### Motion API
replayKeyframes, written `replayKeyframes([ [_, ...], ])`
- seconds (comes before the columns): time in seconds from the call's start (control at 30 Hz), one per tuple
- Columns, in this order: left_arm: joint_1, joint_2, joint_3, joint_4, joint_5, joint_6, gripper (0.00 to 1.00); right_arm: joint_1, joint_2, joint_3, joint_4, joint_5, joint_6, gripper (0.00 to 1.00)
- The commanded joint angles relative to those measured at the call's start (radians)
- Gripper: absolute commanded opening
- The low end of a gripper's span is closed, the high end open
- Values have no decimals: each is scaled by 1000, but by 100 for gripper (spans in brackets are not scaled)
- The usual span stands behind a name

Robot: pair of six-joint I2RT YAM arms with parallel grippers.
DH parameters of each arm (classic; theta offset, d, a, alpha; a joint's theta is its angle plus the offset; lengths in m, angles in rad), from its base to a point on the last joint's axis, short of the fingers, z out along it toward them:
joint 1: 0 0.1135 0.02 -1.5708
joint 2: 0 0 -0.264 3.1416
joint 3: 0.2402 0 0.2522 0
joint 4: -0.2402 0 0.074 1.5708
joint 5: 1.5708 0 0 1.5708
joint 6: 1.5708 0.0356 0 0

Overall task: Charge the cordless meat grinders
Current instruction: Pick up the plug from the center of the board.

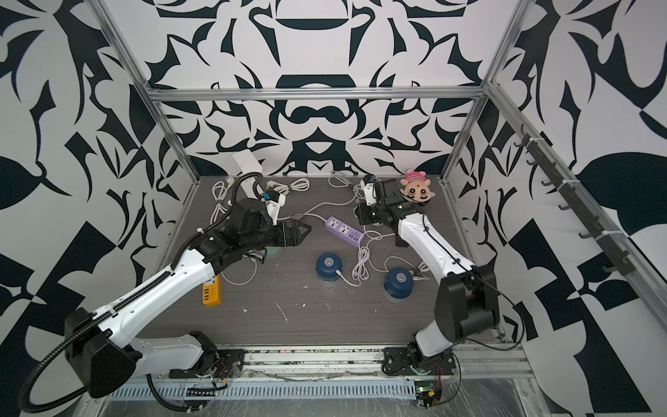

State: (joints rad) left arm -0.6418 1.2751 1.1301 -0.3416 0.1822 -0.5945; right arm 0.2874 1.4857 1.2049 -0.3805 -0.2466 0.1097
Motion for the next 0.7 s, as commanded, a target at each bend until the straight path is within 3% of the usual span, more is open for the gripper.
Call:
replayKeyframes([
  [0.0,52,52,47,-59,275,-92,94,14,-129,-129,215,-243,-52,0],
  [0.13,59,115,90,-86,395,-105,92,35,-225,-235,286,-365,-80,0],
  [0.27,57,164,101,-80,469,-137,87,111,-258,-259,252,-376,-154,0],
  [0.57,19,190,104,-87,449,-130,86,240,-186,-197,187,-323,-196,0],
  [0.67,18,196,90,-87,450,-130,77,261,-170,-188,194,-322,-193,0],
])
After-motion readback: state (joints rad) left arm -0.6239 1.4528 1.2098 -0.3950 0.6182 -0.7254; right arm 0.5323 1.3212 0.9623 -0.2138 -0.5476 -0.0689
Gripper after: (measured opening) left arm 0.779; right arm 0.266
